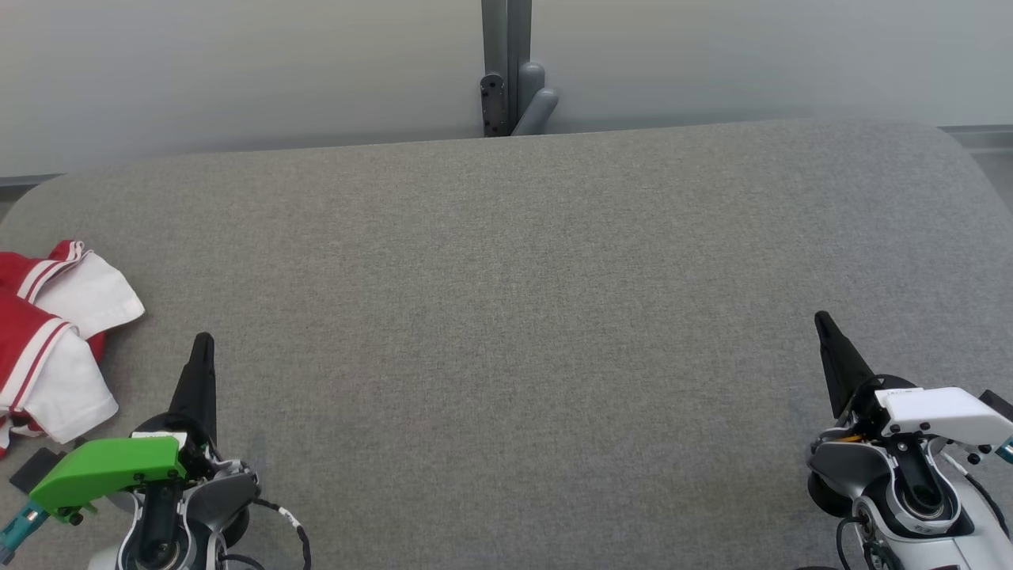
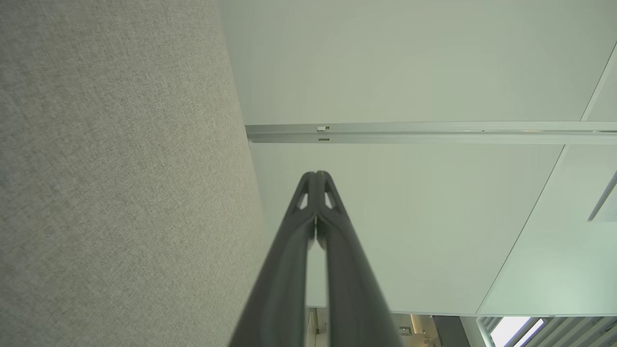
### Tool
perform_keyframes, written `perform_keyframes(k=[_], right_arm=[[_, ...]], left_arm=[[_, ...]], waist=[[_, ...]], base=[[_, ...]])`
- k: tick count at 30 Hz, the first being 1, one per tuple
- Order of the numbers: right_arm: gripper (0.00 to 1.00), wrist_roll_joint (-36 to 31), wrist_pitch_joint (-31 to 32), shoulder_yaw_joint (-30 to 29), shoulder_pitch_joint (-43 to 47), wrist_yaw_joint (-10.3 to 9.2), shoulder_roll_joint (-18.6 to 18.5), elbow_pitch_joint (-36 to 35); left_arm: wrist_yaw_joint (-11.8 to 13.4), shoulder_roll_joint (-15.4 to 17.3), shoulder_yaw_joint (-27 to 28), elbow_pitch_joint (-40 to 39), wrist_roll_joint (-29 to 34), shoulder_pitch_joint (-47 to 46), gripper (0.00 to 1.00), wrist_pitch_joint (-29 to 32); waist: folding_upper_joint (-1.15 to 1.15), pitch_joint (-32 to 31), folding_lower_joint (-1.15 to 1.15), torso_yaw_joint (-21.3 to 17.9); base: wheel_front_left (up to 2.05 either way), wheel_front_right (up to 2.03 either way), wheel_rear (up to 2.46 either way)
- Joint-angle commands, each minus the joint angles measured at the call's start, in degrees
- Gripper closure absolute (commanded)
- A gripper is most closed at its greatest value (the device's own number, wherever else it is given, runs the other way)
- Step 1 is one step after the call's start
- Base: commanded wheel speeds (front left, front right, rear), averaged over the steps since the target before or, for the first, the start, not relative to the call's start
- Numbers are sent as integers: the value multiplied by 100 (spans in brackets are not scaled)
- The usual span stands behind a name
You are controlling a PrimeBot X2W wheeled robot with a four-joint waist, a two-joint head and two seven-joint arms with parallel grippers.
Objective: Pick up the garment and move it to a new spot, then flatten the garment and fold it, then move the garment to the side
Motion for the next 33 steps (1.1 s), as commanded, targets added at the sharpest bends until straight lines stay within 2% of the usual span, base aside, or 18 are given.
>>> perform_keyframes(k=[1, 33], right_arm=[[100, 37, -27, 7, 56, 2, -29, -23], [100, 330, -272, 335, 64, 2, -269, -97]], left_arm=[[15, 34, 5, -8, 0, -45, 100, 8], [16, 34, 4, -13, -1, -44, 100, 7]], waist=[[0, 0, 0, 0], [0, 2, 0, 1]], base=[[0, 0, 0], [0, 0, 0]])
